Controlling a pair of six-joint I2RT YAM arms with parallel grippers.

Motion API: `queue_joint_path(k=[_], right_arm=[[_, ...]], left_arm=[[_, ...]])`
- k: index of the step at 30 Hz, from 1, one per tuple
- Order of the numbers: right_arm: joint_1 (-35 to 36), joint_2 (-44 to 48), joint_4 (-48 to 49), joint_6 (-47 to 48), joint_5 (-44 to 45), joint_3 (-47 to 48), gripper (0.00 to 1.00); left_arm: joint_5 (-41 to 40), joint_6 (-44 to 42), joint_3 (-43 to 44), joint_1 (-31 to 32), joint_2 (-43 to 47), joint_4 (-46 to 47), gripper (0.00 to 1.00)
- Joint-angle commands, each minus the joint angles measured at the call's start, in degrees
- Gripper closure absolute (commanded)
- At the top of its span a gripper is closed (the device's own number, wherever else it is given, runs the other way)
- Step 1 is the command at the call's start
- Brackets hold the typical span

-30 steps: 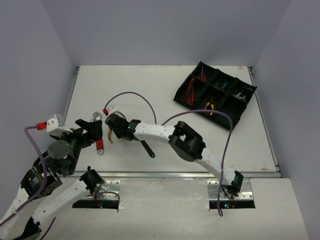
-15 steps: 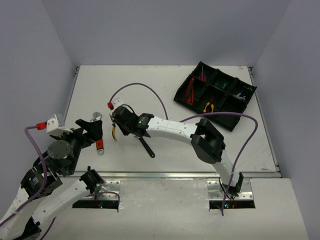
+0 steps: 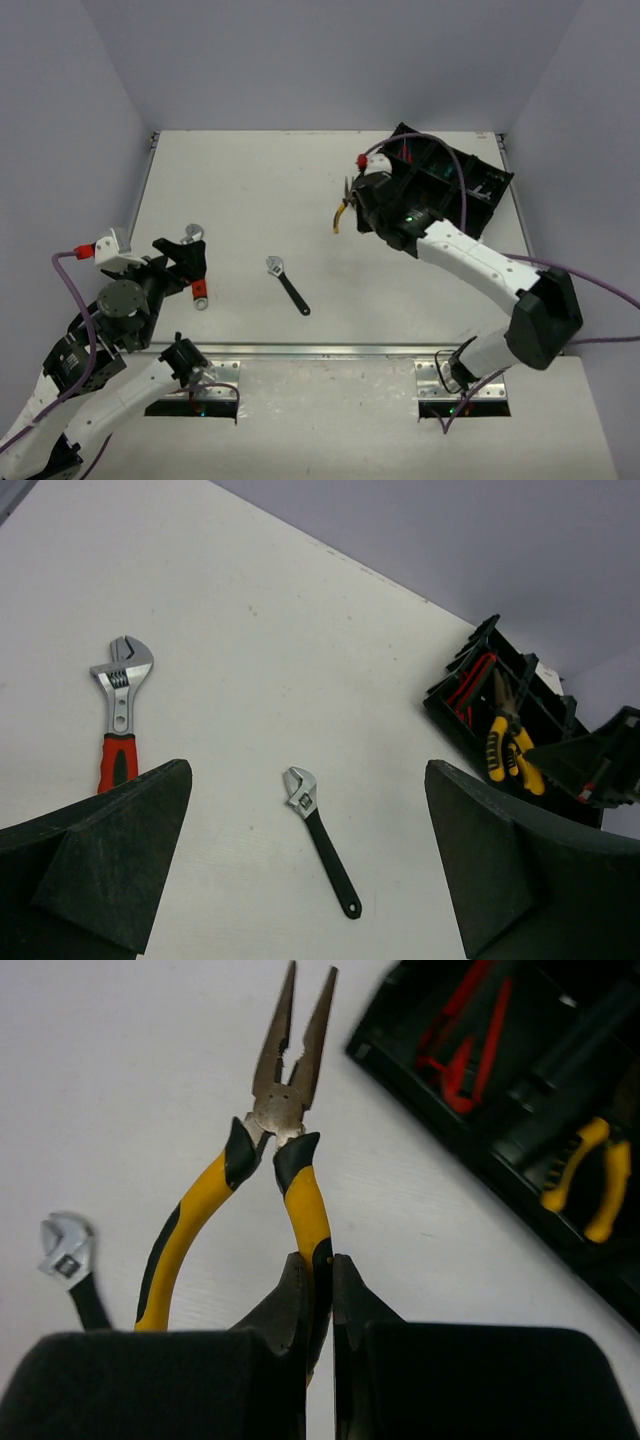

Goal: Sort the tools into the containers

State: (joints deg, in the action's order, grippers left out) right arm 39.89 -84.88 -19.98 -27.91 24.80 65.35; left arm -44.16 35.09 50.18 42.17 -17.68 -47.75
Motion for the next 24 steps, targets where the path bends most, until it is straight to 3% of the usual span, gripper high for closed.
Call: queue_joint_path(k=[1,4,8,15,24], right_arm=[[-10.79,11.55,-1.28,-1.97,2.80,-9.14,1.00],[-21.49,13.11,-3.24,-1.81,0.67,-12.08,1.00],[-29.44,8.68,-3.61,0.10,-6.15,-10.21,1.00],[-35.17,-2.94,-4.74,2.23,-13.26,-1.21,1.00],[-36.85,-11.73,-6.34,3.25,-14.66,7.34,1.00]], left_arm=[[-0.04,-0.91,-0.34,-0.34,-0.90,2.66,0.00],[0.21,-1.07,-0.26,-0.42,-1.63,2.66,0.00],[0.22,-1.00,-0.31,-0.42,-1.88,2.71,0.00],[0.07,-0.90,-0.35,-0.42,-2.03,2.75,0.00],[-0.13,-0.81,-0.35,-0.40,-2.12,2.57,0.00]])
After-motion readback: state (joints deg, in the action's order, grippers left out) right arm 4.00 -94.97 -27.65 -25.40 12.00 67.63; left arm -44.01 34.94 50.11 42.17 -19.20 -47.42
